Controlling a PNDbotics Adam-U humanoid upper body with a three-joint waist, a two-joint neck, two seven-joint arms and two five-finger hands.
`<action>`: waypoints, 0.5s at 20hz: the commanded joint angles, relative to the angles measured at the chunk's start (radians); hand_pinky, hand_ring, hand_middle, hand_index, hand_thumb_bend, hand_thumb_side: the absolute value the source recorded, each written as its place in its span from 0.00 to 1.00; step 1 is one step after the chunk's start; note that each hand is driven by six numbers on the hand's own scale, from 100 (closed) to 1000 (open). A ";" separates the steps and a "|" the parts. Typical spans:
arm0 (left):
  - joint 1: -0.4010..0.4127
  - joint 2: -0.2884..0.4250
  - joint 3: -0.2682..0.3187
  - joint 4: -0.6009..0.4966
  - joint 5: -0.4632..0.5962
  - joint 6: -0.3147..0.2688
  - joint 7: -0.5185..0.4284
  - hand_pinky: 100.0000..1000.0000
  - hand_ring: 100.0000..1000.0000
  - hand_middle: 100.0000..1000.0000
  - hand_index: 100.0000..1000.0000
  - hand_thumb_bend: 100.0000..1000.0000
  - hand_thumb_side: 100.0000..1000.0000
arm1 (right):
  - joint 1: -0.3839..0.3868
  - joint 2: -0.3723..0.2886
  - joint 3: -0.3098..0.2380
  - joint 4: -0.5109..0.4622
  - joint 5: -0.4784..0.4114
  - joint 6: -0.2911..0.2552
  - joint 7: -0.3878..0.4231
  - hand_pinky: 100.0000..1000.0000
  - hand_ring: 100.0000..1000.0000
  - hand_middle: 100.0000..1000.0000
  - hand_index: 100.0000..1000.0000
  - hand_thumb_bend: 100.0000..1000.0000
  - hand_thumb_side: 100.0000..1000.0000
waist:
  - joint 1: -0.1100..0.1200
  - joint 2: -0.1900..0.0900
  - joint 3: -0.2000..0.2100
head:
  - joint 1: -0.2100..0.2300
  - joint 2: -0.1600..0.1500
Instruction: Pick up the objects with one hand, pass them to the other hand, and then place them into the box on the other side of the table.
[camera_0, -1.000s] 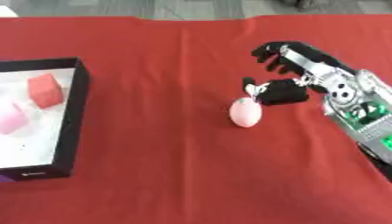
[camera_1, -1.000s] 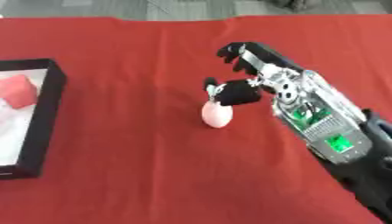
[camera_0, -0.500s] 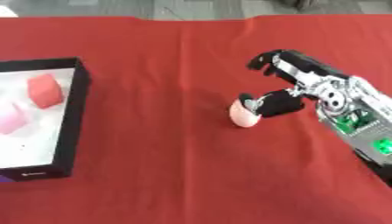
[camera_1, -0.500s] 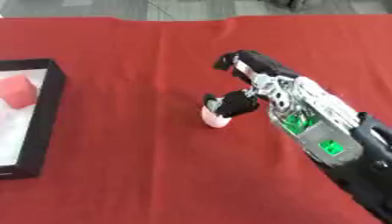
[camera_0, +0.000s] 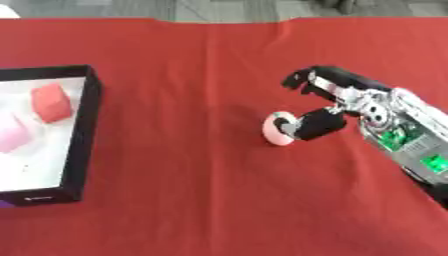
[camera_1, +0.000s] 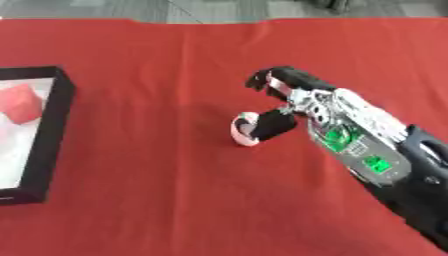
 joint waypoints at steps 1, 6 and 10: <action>-0.006 0.028 0.008 -0.007 -0.007 0.003 -0.001 0.88 0.76 0.78 0.77 0.17 0.86 | -0.005 -0.036 -0.002 0.009 -0.001 0.149 0.156 0.84 0.83 0.81 0.86 0.25 0.22 | 0.002 -0.016 0.002 | 0.000 -0.010; -0.008 0.025 0.008 -0.005 -0.010 0.005 -0.002 0.88 0.76 0.78 0.77 0.16 0.86 | 0.008 -0.041 -0.001 0.029 -0.003 0.148 0.159 0.84 0.83 0.81 0.86 0.26 0.22 | 0.003 -0.013 0.001 | 0.001 -0.011; -0.011 0.022 0.007 -0.005 -0.012 0.006 -0.003 0.88 0.76 0.78 0.77 0.16 0.86 | 0.011 -0.034 0.009 0.057 -0.007 0.143 0.156 0.84 0.83 0.81 0.86 0.28 0.23 | 0.006 -0.011 0.003 | 0.000 -0.013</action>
